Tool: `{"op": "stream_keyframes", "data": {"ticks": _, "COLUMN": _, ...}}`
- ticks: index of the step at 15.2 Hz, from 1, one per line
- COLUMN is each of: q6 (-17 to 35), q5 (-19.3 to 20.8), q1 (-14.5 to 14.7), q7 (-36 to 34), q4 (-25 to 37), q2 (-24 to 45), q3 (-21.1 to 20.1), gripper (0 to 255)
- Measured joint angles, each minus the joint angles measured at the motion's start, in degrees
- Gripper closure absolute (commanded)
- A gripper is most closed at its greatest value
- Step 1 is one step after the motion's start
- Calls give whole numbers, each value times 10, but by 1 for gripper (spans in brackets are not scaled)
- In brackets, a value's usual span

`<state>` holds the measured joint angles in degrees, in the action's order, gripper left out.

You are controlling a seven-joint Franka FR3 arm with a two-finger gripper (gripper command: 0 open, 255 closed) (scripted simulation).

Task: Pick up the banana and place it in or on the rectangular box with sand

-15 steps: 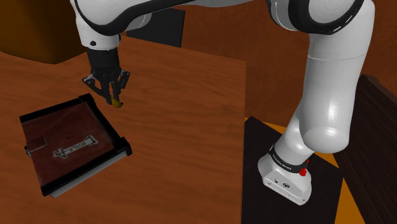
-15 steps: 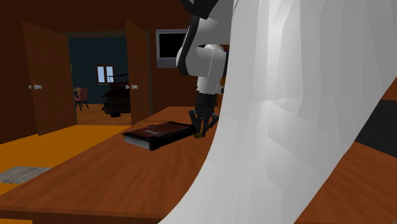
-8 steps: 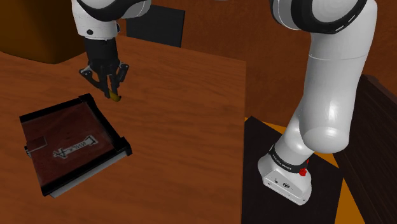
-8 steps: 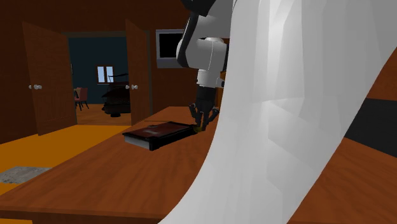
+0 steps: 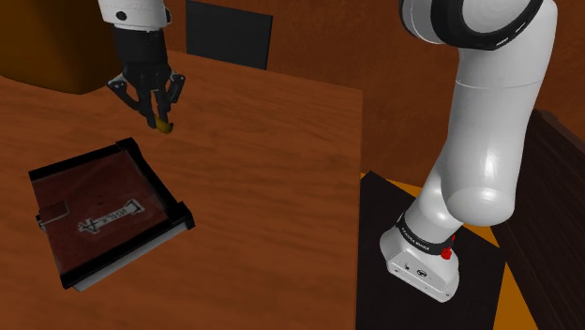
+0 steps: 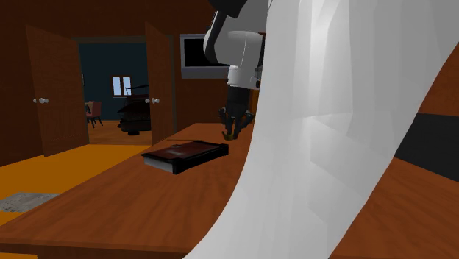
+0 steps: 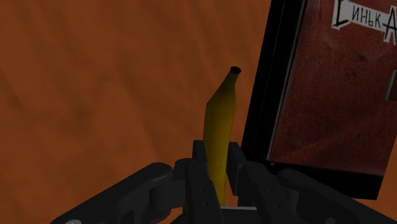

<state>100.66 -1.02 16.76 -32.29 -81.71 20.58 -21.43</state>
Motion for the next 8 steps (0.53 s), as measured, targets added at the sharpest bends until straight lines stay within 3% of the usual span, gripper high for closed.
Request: {"op": "stream_keyframes", "data": {"ticks": 8, "q6": -63, "q5": 3, "q1": 5, "q7": -7, "q4": 71, "q2": 7, "q3": -1, "gripper": 255}}
